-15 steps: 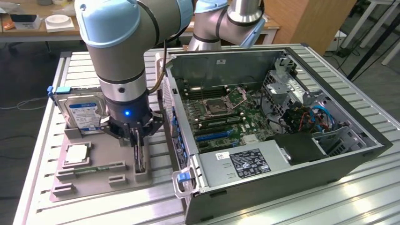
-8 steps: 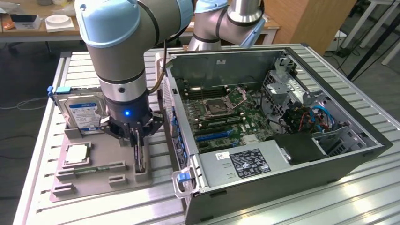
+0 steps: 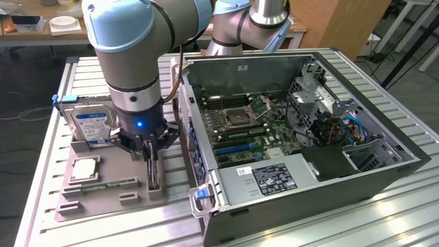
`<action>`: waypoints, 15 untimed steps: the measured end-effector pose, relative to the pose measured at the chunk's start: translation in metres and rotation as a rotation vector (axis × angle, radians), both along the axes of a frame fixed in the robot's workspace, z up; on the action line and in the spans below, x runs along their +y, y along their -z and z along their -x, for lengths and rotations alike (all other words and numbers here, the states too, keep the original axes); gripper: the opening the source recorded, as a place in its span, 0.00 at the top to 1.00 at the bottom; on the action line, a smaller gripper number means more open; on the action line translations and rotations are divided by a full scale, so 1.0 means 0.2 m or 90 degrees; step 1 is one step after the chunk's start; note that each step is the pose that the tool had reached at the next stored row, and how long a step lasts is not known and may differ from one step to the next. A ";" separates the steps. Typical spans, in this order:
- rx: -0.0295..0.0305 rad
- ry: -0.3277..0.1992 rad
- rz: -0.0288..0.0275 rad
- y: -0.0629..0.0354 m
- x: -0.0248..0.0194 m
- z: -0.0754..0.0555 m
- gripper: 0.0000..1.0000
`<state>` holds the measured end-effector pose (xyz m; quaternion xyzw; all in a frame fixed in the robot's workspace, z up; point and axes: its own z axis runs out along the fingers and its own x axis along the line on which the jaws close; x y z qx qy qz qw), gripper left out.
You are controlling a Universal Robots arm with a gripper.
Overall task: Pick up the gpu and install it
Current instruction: 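Pick up the gpu and move the gpu toward the slot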
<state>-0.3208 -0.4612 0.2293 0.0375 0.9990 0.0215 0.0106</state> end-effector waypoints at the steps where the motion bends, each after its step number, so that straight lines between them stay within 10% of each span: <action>1: 0.0000 0.000 0.0000 0.000 0.000 0.00 0.74; 15: -0.0001 0.000 0.0000 -0.003 0.000 0.00 0.74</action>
